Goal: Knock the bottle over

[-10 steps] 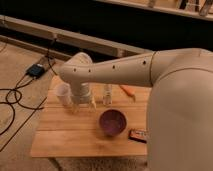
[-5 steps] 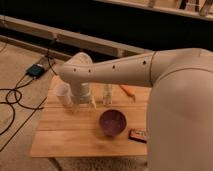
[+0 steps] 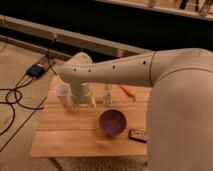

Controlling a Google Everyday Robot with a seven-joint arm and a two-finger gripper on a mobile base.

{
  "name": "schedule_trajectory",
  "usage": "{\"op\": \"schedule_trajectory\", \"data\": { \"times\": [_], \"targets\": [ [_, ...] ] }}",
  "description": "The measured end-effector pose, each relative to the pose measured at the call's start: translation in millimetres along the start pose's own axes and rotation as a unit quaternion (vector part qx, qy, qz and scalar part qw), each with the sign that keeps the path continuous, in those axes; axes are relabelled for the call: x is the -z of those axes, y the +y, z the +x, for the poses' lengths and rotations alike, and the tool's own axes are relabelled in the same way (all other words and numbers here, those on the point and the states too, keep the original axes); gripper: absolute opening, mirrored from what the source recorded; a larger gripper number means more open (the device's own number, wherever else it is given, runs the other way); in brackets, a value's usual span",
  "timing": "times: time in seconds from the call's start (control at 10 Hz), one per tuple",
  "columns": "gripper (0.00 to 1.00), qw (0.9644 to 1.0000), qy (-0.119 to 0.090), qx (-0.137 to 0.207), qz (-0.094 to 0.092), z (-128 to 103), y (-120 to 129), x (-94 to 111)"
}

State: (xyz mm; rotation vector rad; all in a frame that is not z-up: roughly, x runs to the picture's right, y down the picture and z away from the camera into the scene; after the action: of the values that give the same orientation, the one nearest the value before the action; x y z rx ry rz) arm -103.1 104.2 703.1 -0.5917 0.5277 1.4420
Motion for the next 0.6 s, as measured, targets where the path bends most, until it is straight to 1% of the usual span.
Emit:
{"op": "schedule_trajectory", "data": {
  "times": [0.2,0.3,0.6],
  "targets": [
    [0.65,1.0,0.0,0.0,0.0,0,0,-1],
    [0.65,1.0,0.0,0.003,0.001,-4,-1,-3],
    [0.65,0.9998,-0.007,0.02,-0.002,-28,-8,-15]
  ]
}}
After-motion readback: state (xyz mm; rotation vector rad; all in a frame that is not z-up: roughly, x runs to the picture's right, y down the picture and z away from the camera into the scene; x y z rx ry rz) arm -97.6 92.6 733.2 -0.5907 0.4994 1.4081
